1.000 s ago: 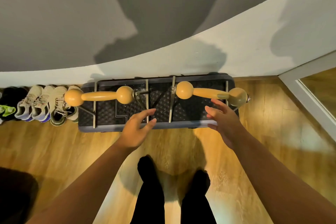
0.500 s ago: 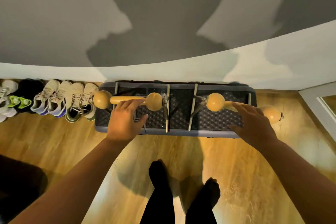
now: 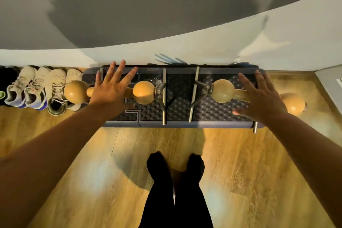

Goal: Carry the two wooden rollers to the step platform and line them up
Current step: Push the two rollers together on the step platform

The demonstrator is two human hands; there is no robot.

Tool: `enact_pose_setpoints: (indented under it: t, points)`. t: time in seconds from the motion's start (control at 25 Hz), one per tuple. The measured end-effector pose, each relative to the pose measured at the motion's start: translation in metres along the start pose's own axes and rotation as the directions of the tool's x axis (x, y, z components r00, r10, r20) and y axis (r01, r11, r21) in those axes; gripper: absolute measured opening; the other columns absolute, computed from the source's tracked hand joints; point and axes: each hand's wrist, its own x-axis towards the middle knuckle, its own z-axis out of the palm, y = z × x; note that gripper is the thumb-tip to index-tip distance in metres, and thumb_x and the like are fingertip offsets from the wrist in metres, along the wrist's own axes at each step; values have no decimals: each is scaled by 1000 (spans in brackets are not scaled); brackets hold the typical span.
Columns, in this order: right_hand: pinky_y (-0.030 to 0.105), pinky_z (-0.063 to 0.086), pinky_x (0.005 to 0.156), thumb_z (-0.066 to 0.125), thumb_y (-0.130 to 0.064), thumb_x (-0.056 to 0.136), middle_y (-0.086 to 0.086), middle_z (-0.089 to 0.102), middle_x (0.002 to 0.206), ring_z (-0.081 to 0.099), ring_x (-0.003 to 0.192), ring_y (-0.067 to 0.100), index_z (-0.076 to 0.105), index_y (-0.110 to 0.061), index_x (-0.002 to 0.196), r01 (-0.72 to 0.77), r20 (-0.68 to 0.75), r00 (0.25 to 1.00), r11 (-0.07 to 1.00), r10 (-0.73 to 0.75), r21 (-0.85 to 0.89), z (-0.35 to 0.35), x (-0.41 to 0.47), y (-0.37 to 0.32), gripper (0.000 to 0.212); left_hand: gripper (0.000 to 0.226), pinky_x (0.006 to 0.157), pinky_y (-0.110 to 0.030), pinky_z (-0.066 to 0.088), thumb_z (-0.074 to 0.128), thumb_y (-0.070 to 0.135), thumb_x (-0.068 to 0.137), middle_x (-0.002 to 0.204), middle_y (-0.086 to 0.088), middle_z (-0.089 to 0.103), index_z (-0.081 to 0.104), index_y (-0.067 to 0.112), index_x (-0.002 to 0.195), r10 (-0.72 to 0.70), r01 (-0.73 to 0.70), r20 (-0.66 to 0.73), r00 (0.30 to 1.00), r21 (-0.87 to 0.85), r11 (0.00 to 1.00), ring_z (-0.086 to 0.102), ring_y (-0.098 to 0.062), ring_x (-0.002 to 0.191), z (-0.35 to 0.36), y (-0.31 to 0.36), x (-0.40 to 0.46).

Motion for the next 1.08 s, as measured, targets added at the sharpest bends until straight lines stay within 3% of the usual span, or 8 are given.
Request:
enact_pose_setpoints:
  t: [0.12,0.2,0.36,0.52,0.68,0.76,0.84,1.08]
  points:
    - [68,37,110,85,-54,73,15,10,171,4,157,42,15,-39,162,-55,22,998,998,55,8,1,12,3,115,83,122,-63,2,82,48,80,173,-8,-3,45,33,153,49,-51,68,997,29,998,-12,-33,157,4,-9,15]
    - [70,41,105,83,-50,78,14,15,170,8,156,43,21,-40,160,-70,0,998,998,70,-10,0,15,-1,103,68,122,-65,10,83,41,81,173,-6,3,56,34,144,44,-48,106,993,33,998,-7,-32,158,5,-11,18]
    - [68,42,103,79,-41,85,14,22,168,14,155,43,31,-39,157,-84,1,996,994,85,-68,2,14,-3,86,67,112,-68,36,85,33,80,170,-8,20,58,31,141,27,-27,162,986,-1,1000,13,-37,157,2,-10,22]
    - [65,41,103,80,-35,85,11,31,166,21,154,41,42,-39,153,-89,19,996,993,91,-80,-1,15,-6,78,76,107,-71,40,91,31,74,160,-18,41,58,25,142,65,-64,197,978,-13,998,35,-45,148,2,-16,22]
    - [56,52,91,80,-27,82,3,67,123,60,119,33,65,-34,129,-61,-18,998,997,60,-49,-3,12,-7,49,70,103,-68,43,92,31,71,149,-18,54,64,20,134,86,-84,159,983,-20,996,42,-48,142,2,-22,21]
    - [50,53,82,79,-23,81,1,69,98,67,92,30,69,-29,113,-53,-30,998,998,52,-44,-6,12,-8,34,48,85,-56,57,87,33,77,118,-14,71,68,23,120,60,-59,158,986,-7,998,65,-40,111,-1,-18,21]
    - [48,54,79,80,-20,81,0,67,87,67,81,27,69,-26,105,-49,-24,999,998,47,-48,-9,10,-11,27,24,65,-37,51,77,40,86,80,0,66,66,29,104,12,-20,186,982,39,999,63,-23,73,-5,-12,21]
    - [48,53,77,81,-20,80,-3,60,79,65,77,26,69,-26,102,-25,-10,1000,998,24,-54,-16,6,-19,26,19,69,-34,51,65,51,91,76,9,62,65,33,96,-38,13,293,955,87,996,60,-14,72,-17,-6,23]
